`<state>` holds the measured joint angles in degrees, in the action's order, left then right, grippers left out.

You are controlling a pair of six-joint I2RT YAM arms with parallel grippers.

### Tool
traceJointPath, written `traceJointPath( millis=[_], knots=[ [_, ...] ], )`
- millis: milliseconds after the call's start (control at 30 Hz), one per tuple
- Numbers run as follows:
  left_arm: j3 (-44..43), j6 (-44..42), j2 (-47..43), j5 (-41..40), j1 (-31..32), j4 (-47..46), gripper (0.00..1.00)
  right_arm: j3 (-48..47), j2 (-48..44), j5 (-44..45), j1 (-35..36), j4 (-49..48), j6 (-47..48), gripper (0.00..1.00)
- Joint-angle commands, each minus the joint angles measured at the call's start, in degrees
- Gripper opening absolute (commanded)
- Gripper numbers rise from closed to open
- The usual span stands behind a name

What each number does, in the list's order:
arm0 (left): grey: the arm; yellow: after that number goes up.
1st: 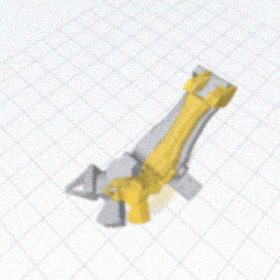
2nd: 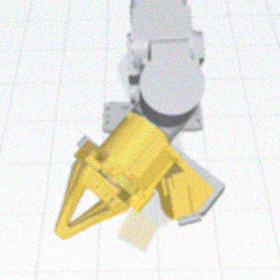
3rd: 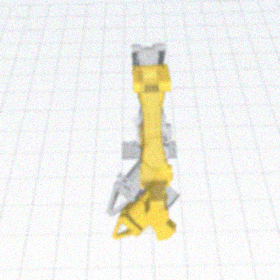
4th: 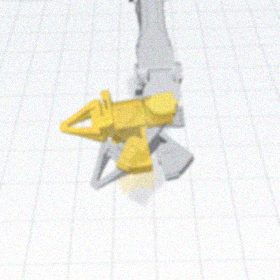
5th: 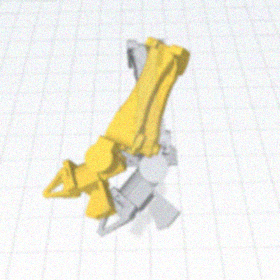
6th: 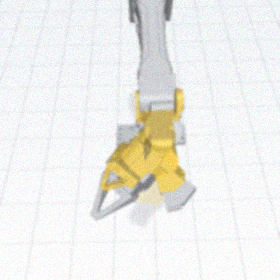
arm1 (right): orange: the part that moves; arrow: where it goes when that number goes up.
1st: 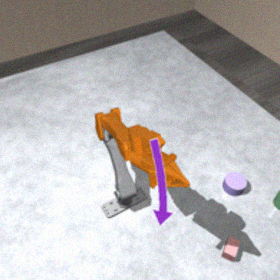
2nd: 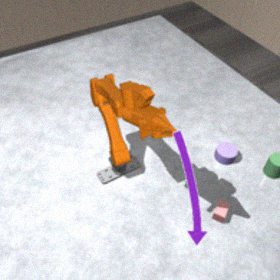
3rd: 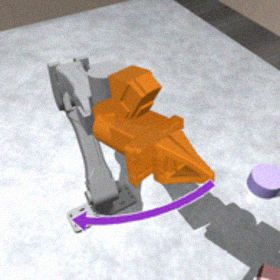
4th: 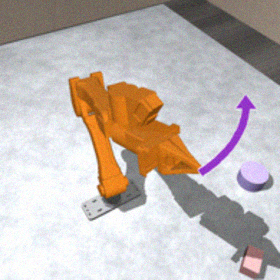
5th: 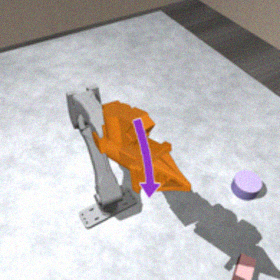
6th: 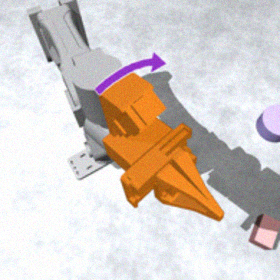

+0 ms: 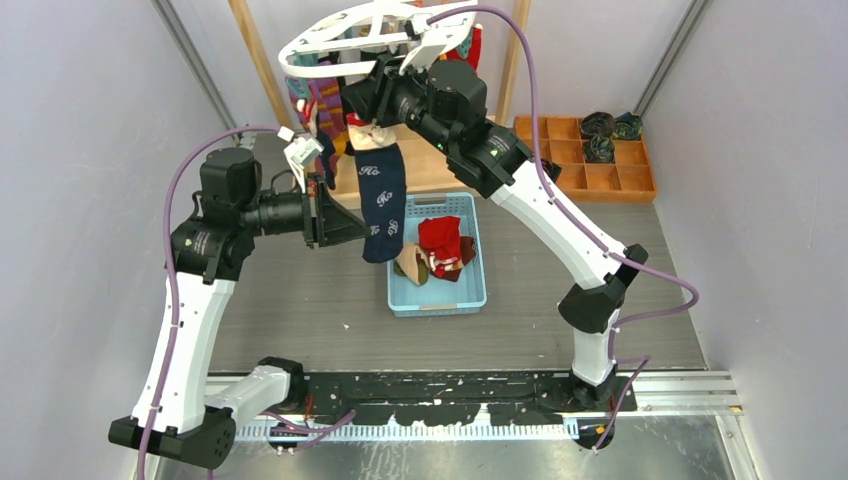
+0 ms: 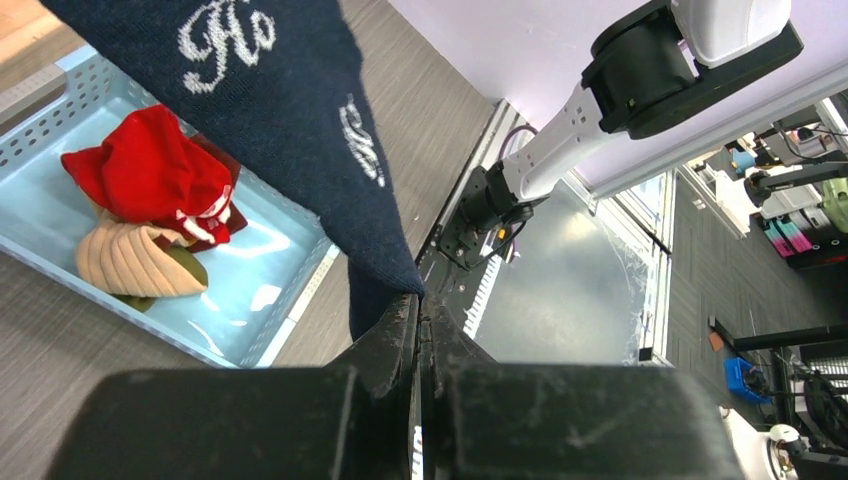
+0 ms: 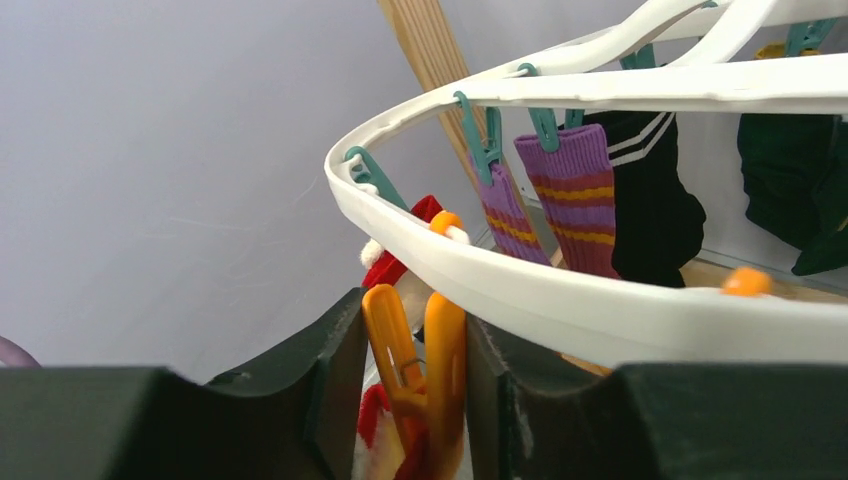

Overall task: Remove the socks clipped to the hanger
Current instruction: Remove the sock from the hanger.

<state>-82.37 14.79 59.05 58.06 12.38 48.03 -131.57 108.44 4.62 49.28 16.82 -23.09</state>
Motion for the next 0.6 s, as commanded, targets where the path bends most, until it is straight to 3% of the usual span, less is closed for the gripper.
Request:
traceJointPath(
  millis=[0,167,300,367,400,500,567],
  knots=[
    [-1.71,-1.31,-0.74,-0.42,0.36,1.09,0.00,-2.79,-0.42,-0.02,0.03,-1.95,1.31,0.36],
    [-1.44,-2.50,-0.95,-1.25,0.38,2.31,0.00,-3.41,-0.57,-0.40,-0.45,-1.98,0.44,0.13],
    [-0.69,-4.41,-1.34,-2.25,0.44,3.94,0.00,-3.29,-0.90,-0.94,-1.07,-1.76,-0.98,0.03],
    [-0.37,-5.47,-1.60,-2.70,0.45,4.69,0.00,-2.94,-1.31,-1.59,-1.43,-1.25,-1.52,0.03],
    [-0.35,-6.00,-1.69,-2.96,0.45,5.09,0.00,-2.63,-1.69,-2.50,-1.60,-0.66,-1.72,0.09],
    [-0.71,-7.73,-1.98,-3.47,0.45,6.39,0.00,0.12,-4.03,-6.62,-2.05,0.78,-2.12,0.58],
    [-1.22,-9.08,-2.33,-3.76,0.45,7.22,0.00,5.64,-7.50,-8.23,-2.12,0.62,-2.71,0.79]
  ],
)
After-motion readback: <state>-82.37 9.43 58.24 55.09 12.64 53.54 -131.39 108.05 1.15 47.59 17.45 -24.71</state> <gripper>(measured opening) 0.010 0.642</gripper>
